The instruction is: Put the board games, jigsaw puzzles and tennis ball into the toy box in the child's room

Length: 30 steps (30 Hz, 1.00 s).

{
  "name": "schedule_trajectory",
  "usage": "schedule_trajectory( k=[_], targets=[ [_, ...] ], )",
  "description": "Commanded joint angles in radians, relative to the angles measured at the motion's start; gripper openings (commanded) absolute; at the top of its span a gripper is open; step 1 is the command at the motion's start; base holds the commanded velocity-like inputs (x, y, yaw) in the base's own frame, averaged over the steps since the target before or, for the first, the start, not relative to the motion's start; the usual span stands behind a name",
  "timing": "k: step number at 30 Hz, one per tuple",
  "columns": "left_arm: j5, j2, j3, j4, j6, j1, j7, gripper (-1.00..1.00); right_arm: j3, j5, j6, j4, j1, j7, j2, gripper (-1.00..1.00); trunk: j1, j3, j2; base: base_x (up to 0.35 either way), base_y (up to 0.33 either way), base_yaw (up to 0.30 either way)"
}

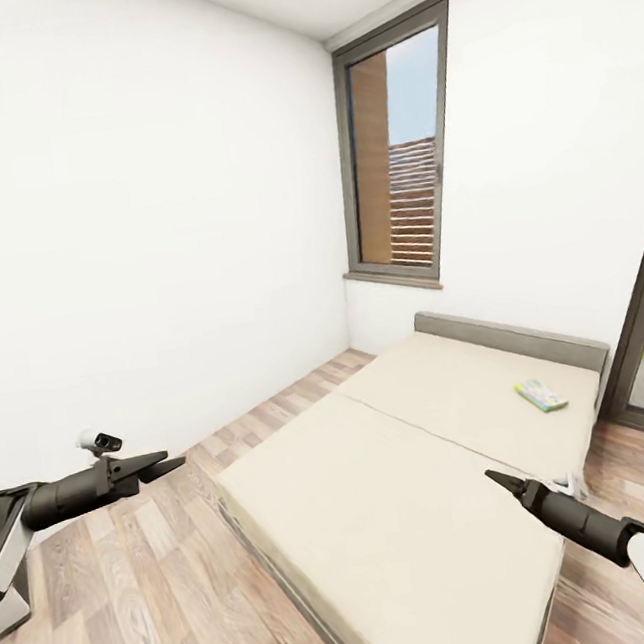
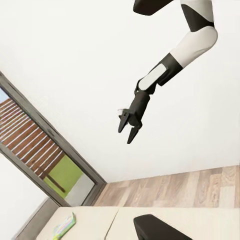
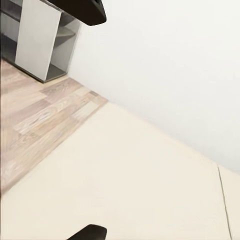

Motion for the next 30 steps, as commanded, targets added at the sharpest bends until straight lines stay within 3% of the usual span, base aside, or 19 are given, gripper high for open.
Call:
schedule_trajectory(
  k=[1,4,13,15,26,30],
  targets=[
    [0.000,0.000,-0.001,0.000,0.011,-0.001,-0.004,1.00,0.016,-0.003,0.001,0.001,-0.004,-0.016,0.001,1.00,0.000,0.000,-0.001,0.000,0.000,0.289],
    [-0.001,-0.001,-0.002,0.001,0.012,-0.001,-0.004,1.00,0.041,-0.003,-0.004,-0.009,-0.017,-0.043,0.002,1.00,0.000,0.000,-0.001,0.000,0.000,0.289],
    [-0.024,-0.009,-0.002,0.001,0.013,-0.001,-0.004,1.00,0.054,-0.003,-0.005,-0.040,-0.023,-0.058,0.001,1.00,0.000,-0.001,-0.001,0.000,0.000,0.260],
    [-0.030,-0.022,-0.002,0.002,0.014,-0.001,-0.004,1.00,0.059,-0.003,-0.005,-0.042,-0.024,-0.062,0.004,1.00,0.000,-0.001,-0.001,0.000,0.000,0.063],
    [-0.033,-0.039,-0.002,0.005,0.012,0.001,-0.004,1.00,0.073,-0.003,-0.003,-0.047,-0.025,-0.074,0.004,1.00,0.000,-0.001,-0.001,0.000,0.000,0.012],
    [-0.033,-0.041,-0.002,0.005,0.012,0.020,-0.004,1.00,0.084,-0.002,0.007,-0.061,-0.028,-0.124,0.004,1.00,0.000,-0.001,-0.001,0.000,-0.050,0.001]
  ],
)
